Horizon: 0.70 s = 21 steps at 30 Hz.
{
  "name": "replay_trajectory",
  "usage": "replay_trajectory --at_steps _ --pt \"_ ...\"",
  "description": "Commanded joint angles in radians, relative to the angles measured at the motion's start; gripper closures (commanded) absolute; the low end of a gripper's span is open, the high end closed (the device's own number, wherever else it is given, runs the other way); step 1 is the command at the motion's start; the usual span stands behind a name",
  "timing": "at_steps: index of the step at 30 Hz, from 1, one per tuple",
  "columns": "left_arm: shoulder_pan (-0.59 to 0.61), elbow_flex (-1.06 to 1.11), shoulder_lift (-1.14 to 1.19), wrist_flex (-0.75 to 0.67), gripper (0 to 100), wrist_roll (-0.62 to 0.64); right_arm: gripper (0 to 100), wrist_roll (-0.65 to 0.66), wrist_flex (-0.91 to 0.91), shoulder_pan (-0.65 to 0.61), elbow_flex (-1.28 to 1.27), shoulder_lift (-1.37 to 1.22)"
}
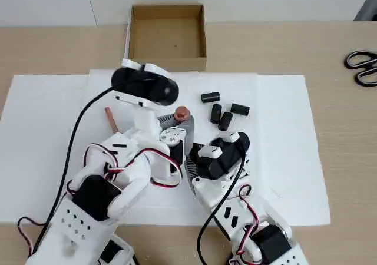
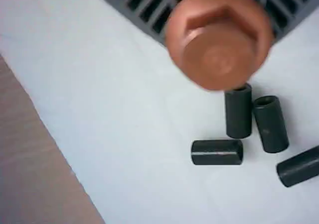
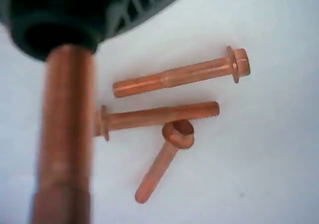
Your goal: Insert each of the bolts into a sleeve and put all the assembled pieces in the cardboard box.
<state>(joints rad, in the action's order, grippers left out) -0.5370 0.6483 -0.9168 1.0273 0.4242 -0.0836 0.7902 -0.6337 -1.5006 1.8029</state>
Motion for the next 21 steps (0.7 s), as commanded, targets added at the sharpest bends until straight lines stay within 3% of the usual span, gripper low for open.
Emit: replay_trajectory --at_steps 1,21 --pt "-0.005 -0.064 -0.018 0.015 99 0.008 99.5 -0.003 -0.030 -0.004 0.008 0.012" --pt "-0.046 -0.054 -0.018 0.041 99 0.009 99.5 -0.003 -0.030 -0.036 0.008 0.012"
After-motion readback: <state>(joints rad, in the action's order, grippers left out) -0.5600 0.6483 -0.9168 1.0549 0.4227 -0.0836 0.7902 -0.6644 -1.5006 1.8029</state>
